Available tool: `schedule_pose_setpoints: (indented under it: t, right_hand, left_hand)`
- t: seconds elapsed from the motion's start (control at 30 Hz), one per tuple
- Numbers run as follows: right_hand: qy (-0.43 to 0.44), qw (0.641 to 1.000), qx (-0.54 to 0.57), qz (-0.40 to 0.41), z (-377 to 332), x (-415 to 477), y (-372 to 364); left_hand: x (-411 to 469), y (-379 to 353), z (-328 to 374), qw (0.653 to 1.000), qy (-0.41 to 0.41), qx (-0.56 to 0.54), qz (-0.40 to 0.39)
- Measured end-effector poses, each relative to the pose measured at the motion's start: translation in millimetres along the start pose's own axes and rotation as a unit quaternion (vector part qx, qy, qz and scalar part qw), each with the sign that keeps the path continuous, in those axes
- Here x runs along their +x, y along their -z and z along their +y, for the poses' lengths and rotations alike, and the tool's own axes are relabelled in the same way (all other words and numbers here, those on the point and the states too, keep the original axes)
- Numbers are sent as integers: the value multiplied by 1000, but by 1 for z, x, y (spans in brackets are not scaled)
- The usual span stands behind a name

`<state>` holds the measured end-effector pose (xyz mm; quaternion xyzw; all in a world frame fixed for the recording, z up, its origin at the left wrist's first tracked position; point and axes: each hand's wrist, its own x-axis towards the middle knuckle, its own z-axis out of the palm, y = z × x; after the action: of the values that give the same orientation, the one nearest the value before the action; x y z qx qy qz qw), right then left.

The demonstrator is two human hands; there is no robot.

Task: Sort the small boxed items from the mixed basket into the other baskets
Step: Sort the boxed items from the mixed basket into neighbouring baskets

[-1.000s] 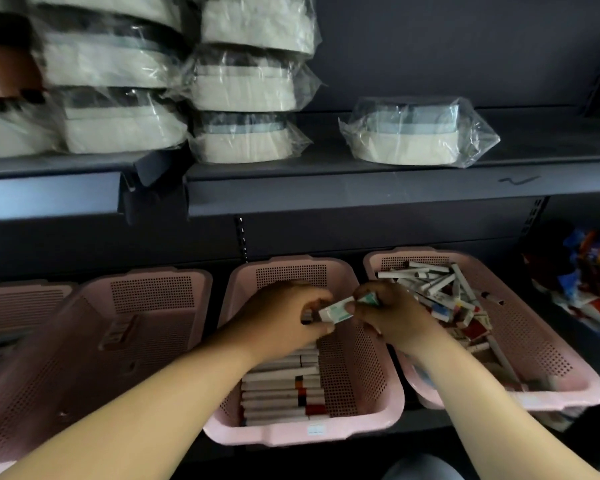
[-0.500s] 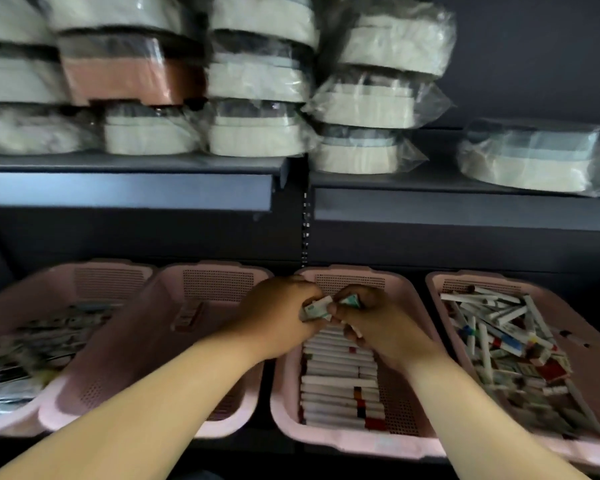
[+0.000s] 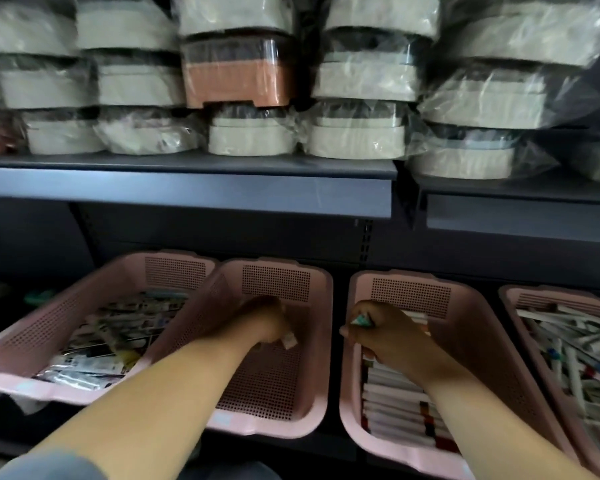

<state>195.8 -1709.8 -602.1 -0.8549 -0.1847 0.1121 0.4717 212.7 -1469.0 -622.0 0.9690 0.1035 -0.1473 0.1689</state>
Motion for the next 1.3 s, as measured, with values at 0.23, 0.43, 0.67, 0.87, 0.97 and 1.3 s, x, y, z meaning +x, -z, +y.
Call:
schedule_pose_setpoints:
  t: [0.23,0.43,0.67,0.87,0.97,1.3]
  right_hand:
    - [0,1000,9,-5,-3,2,-3]
    - [-9,1000,6,-13,2,5,-10]
    - [-21,999,-26,-19,11,10,-14]
    - [-19,999,-30,-15,8,11,-10]
    - [-20,999,-31,-15,7,11,-11]
    - [-33,999,-9,-10,5,10,-14]
  left_hand:
    - [16,-12,-16,989,-85,109,-49]
    - [38,-21,-21,997,-60,44,33]
    - [63,-17,-14,995,-19,-51,87]
    - [71,-17,-11,980,-11,-169,101]
    - [74,-18,-11,974,2,-204,103]
    - [72,-16,-17,993,-47,-13,105]
